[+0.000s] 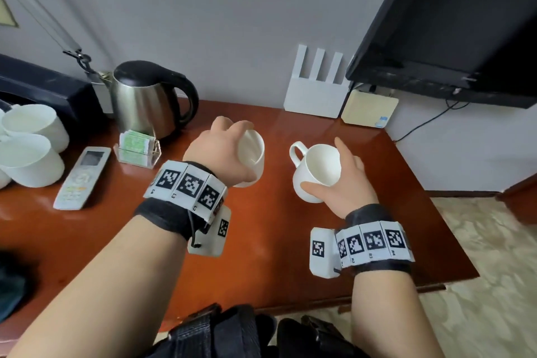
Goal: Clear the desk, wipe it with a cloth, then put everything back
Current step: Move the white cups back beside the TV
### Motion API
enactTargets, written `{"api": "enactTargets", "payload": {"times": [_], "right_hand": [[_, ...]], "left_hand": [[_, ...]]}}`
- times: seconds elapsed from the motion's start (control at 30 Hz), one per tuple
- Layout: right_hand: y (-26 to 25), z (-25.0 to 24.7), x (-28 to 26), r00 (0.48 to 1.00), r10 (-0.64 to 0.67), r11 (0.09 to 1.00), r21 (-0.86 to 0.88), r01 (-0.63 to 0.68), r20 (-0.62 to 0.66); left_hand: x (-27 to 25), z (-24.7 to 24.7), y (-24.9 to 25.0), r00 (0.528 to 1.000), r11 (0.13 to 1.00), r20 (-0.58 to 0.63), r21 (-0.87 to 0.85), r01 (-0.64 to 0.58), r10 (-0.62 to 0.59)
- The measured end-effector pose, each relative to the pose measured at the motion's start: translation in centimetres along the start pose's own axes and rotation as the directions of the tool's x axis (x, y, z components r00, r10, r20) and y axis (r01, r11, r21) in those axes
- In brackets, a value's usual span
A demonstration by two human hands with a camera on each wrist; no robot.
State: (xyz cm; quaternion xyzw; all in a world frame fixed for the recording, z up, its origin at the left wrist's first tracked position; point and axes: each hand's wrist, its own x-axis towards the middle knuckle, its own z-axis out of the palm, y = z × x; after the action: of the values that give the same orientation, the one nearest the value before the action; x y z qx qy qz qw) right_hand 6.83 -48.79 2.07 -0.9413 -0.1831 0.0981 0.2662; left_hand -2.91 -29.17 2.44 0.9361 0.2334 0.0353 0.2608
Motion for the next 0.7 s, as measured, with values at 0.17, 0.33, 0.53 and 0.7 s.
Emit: {"api": "enactTargets", "payload": {"times": [0.17,0.33,0.53,0.7], "right_hand": [[2.3,-1.5,2.8,0.998,0.062,0.998,0.028,-0.061,-0.013],[5.5,-3.4,6.3,0.995,0.094,0.994,0.057,-0.093,-0.020],[11.2,-6.3,12.9,0.998,0.056,0.995,0.083,-0.057,0.011],[17.7,-10.3,20.8,0.996,0.010,0.999,0.041,-0.014,0.092]], "left_hand": [[4.2,1.6,2.5,0.998,0.998,0.045,0.033,-0.048,0.047],[8.0,3.9,5.7,0.991,0.996,0.108,0.032,-0.082,0.078],[13.7,8.0,11.5,0.991,0.995,0.106,0.045,-0.092,0.087],[18.9,12.6,18.2,0.995,0.998,0.098,0.053,-0.034,0.028]]}}
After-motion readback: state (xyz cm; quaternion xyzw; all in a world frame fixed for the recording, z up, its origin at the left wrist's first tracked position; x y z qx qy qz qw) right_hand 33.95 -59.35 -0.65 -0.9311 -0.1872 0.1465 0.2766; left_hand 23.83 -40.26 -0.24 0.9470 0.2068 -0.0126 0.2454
